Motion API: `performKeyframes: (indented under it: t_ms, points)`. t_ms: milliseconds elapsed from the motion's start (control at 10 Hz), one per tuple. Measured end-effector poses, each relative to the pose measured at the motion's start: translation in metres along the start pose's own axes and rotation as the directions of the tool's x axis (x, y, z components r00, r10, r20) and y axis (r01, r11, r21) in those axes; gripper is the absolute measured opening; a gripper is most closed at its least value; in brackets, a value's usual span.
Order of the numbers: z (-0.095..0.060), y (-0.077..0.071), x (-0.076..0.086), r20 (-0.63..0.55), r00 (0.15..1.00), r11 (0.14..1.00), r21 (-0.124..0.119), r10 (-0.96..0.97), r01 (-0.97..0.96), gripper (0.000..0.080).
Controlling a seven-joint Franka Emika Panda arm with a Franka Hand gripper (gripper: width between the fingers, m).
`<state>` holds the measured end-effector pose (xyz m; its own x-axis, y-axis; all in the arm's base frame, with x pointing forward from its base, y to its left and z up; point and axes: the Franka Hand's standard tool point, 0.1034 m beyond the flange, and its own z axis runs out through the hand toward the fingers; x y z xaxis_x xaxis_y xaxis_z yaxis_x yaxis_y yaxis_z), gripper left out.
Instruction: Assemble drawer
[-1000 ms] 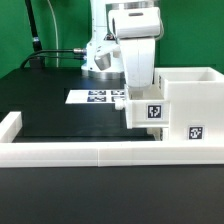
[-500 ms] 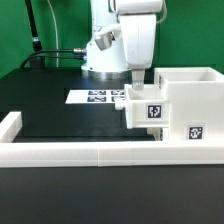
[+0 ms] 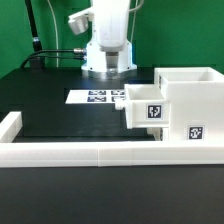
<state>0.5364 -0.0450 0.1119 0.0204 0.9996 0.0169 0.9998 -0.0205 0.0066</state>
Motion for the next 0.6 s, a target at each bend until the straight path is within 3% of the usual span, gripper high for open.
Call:
performKeyframes:
  t_ms: [300, 600]
  points:
    - [0.019, -0.008, -0.022, -0.03, 0.999, 1.0, 0.027, -0.013, 0.014, 0.0649]
    - [0.043, -0.01, -0.032, -0.16, 0.987, 0.998, 0.054, 0.026, -0.018, 0.0649]
